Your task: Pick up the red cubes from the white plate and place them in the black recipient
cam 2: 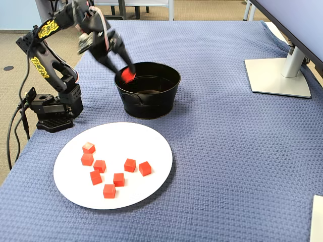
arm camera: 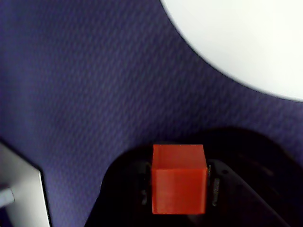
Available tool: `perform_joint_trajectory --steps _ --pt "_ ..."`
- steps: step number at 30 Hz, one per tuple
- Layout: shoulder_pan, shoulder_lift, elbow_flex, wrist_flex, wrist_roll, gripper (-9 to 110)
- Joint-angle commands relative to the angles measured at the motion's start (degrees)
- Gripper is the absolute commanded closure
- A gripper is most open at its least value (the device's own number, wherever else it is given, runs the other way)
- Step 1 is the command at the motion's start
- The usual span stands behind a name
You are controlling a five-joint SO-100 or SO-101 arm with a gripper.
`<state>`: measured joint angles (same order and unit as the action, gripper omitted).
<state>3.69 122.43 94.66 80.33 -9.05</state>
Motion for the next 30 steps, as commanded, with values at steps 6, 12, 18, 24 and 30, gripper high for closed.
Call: perform_joint_trajectory --steps 6,12,18,24,30 --pt "-20.2 -14.1 -5.1 -1.3 4.1 70" --pt "3.0 -2.9 0.1 2.5 -17.3 73" --pt "24.5 1.5 16.0 -3.4 -38.5 73" --pt "35.2 -6.6 23.9 -13.0 -47.4 74" --pt "39.7 -16.8 20.8 -13.4 -38.5 76"
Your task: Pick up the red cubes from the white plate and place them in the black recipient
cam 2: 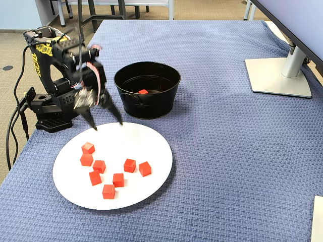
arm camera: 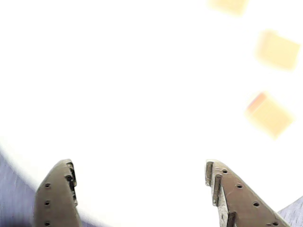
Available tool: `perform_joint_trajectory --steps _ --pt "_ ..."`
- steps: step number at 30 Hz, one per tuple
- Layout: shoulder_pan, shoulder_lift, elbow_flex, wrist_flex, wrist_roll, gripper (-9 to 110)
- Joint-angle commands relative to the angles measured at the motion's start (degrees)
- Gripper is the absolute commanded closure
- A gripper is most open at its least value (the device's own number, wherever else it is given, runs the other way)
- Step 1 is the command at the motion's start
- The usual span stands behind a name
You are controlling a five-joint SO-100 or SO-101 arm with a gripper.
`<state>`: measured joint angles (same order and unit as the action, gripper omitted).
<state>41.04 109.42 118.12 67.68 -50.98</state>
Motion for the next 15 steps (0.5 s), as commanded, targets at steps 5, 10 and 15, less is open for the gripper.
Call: perform_joint_trajectory --steps 5,10,15 --pt "5.0 -7.5 -5.1 4.0 9.4 80" --pt "6.7 -6.2 -7.8 11.5 9.8 80" --pt "11.0 -6.2 -10.0 13.4 17.8 81"
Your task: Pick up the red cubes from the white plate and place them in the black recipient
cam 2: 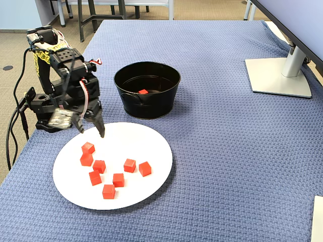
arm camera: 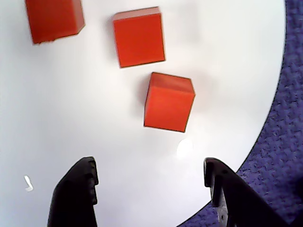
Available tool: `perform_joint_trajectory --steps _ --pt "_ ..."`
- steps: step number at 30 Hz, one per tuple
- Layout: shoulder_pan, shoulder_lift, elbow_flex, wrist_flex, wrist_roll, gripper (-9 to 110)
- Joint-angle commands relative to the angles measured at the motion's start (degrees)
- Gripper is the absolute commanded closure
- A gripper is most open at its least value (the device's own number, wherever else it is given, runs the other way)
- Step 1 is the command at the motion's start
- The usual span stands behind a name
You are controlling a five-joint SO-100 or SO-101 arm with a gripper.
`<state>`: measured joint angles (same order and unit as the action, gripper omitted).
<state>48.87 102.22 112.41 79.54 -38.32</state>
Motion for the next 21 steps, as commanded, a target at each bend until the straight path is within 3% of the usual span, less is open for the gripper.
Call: perform_joint_trajectory --steps 1,7,21 --pt "3.8 0.4 -4.4 1.5 6.1 82" --pt "5.1 -2.3 -4.0 -2.0 11.7 84" --pt "2.2 -13.7 -4.7 -8.8 6.7 83"
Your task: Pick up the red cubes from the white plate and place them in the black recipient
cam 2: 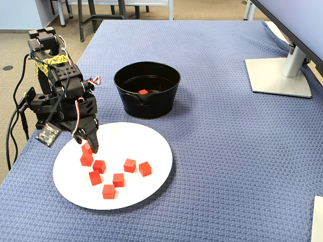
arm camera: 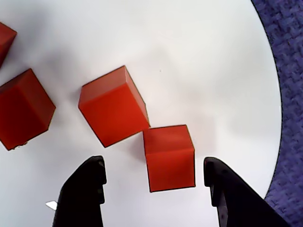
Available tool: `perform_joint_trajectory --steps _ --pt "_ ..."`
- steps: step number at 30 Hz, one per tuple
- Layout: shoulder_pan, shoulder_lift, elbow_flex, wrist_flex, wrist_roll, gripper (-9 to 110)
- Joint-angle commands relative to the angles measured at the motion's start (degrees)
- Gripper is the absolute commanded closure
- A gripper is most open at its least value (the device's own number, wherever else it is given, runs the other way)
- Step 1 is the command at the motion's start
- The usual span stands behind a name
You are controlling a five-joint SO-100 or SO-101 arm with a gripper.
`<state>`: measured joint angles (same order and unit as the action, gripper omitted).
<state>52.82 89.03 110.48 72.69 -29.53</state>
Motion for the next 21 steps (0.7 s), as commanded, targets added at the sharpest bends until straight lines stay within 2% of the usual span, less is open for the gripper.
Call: perform_joint_trajectory --steps 1,8,18,21 --pt "-1.8 -0.7 -2.6 -2.4 -2.4 83" --pt "-1.8 -1.1 0.2 -5.2 -4.9 85" --pt "-2.5 -0.1 2.1 -6.2 -6.2 101" --pt "-2.6 1.0 2.6 -6.2 -6.2 101"
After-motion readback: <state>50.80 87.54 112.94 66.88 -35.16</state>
